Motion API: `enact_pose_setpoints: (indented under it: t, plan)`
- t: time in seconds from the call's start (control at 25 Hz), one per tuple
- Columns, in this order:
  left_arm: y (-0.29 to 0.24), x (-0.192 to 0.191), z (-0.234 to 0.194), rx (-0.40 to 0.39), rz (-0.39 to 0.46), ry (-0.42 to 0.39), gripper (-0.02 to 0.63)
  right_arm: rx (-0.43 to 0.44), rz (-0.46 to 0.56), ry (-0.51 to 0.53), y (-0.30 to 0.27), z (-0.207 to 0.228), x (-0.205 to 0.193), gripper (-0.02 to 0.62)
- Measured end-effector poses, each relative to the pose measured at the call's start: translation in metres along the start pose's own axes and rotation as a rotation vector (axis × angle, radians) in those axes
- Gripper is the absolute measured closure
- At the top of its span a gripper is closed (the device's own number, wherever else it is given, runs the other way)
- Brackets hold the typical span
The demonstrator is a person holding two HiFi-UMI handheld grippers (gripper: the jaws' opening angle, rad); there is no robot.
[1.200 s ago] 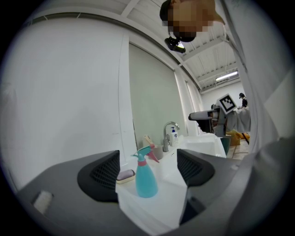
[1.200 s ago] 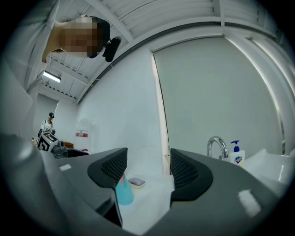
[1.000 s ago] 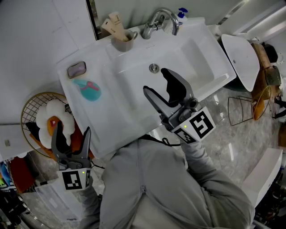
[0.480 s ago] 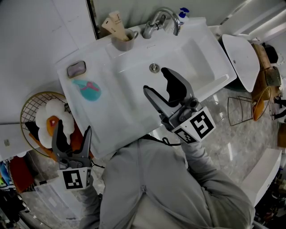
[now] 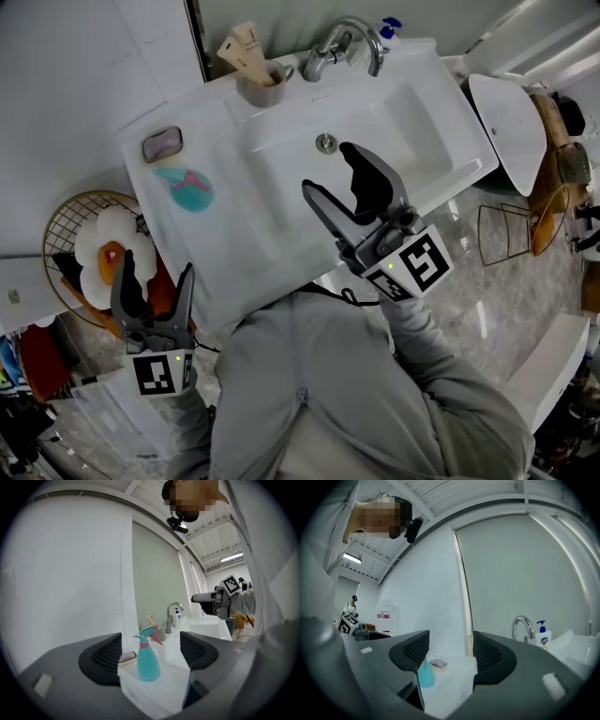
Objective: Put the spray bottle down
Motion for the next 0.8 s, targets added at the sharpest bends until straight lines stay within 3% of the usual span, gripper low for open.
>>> enact_pose_setpoints:
  t: [0.8]
  plan:
    - [-0.0003,0.0019,0.0002,0.008,0.000,-0.008,0.187,-0.028,-0.026,0.032,-0.0006,0.0024,-0.0008,0.324]
Point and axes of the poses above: the fingertips, and each gripper's own axes: y backward along the fingers, z to its right, x out of its top, the point moved 8 cm from there along y, backward along the fingers
